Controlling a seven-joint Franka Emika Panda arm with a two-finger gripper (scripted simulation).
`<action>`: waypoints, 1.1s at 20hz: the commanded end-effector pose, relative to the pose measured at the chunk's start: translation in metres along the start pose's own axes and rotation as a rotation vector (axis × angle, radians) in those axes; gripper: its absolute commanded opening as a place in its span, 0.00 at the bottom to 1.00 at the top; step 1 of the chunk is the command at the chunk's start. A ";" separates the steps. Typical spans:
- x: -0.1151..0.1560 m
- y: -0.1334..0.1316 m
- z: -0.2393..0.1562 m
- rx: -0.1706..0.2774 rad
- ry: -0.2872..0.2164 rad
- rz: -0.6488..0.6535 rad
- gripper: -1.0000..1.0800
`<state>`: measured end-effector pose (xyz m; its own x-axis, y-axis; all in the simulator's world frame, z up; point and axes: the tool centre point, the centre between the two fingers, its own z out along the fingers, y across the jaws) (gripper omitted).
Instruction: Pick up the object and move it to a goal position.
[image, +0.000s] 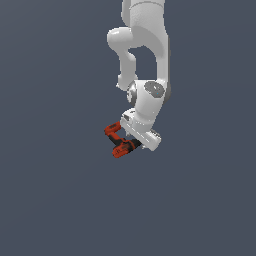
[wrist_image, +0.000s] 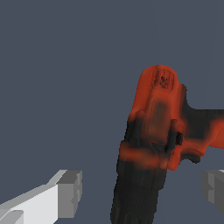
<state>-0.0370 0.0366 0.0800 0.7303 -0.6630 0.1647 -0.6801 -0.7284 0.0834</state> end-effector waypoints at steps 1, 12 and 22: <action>-0.003 0.001 0.004 -0.003 0.013 0.049 1.00; -0.015 0.006 0.016 -0.005 0.064 0.229 1.00; -0.019 0.008 0.020 -0.002 0.083 0.295 1.00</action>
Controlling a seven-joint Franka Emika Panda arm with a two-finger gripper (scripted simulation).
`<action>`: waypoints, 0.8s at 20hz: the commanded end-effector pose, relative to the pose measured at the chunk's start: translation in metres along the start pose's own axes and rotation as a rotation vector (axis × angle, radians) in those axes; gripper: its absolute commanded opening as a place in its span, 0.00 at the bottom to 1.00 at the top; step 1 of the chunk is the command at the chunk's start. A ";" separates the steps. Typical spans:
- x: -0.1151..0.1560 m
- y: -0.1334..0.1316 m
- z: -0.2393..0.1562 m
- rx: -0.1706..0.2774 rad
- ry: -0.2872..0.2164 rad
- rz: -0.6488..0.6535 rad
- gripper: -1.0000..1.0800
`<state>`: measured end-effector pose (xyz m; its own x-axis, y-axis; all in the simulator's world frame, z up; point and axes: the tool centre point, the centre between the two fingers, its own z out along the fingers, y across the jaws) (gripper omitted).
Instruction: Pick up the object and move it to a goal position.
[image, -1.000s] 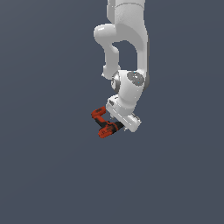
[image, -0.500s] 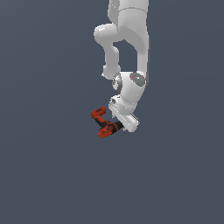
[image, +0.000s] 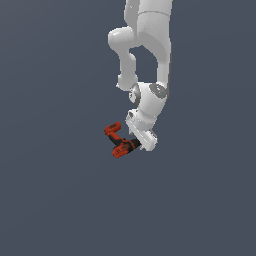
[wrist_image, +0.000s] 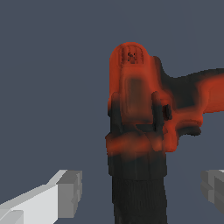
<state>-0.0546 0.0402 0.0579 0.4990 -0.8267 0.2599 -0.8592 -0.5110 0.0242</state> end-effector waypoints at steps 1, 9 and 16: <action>0.000 0.000 0.000 0.001 0.002 0.008 1.00; -0.001 0.000 0.010 0.000 0.001 0.006 1.00; -0.001 0.001 0.028 0.001 0.001 0.008 1.00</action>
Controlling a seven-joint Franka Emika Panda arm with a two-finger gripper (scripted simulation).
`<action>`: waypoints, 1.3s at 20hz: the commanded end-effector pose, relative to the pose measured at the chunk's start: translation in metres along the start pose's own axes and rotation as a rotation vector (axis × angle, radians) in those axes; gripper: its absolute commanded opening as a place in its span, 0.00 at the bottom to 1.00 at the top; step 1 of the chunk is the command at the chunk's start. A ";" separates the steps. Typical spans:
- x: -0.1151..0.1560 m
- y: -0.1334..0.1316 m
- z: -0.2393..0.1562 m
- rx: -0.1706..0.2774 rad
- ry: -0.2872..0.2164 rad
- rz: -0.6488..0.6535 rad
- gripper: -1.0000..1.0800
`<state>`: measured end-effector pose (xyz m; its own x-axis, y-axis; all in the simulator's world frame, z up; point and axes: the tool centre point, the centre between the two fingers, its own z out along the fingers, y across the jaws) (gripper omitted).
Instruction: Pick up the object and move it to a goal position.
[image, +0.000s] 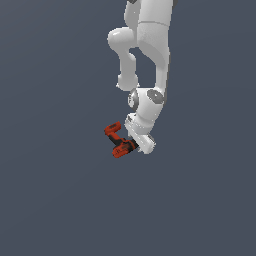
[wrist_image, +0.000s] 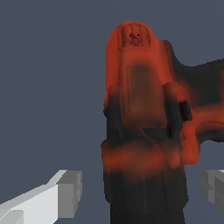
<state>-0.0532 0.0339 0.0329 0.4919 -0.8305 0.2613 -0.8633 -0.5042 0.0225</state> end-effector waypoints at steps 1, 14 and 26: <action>0.000 0.000 0.003 0.001 0.000 0.000 1.00; 0.000 0.000 0.001 0.001 -0.001 0.001 0.00; 0.024 0.019 -0.036 0.001 -0.003 0.002 0.00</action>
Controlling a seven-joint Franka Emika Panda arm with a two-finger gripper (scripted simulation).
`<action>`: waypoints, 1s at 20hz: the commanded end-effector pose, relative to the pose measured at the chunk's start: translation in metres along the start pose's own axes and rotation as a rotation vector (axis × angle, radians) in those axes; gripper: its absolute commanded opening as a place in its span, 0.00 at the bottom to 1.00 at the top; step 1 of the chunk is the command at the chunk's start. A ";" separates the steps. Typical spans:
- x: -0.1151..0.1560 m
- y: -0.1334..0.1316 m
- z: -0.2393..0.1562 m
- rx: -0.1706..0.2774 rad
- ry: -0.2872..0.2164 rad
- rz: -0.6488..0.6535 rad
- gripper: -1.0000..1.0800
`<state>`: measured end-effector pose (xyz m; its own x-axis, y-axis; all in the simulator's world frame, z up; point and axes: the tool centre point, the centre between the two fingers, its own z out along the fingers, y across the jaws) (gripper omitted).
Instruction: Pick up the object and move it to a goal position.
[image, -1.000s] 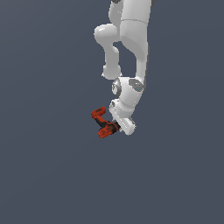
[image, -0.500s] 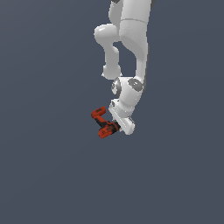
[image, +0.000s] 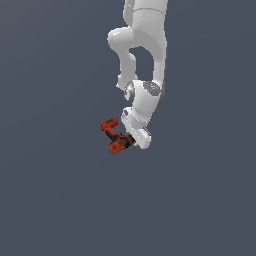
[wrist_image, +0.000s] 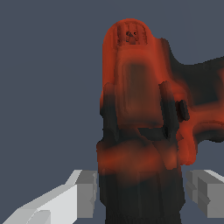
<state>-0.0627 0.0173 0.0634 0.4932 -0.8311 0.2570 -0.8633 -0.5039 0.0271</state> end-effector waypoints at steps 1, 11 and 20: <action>0.010 0.005 -0.015 0.006 0.001 0.003 0.00; 0.056 0.042 -0.087 0.006 -0.002 0.003 0.00; 0.105 0.079 -0.162 0.005 -0.001 0.004 0.00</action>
<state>-0.0944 -0.0639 0.2309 0.4908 -0.8335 0.2538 -0.8649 -0.5013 0.0260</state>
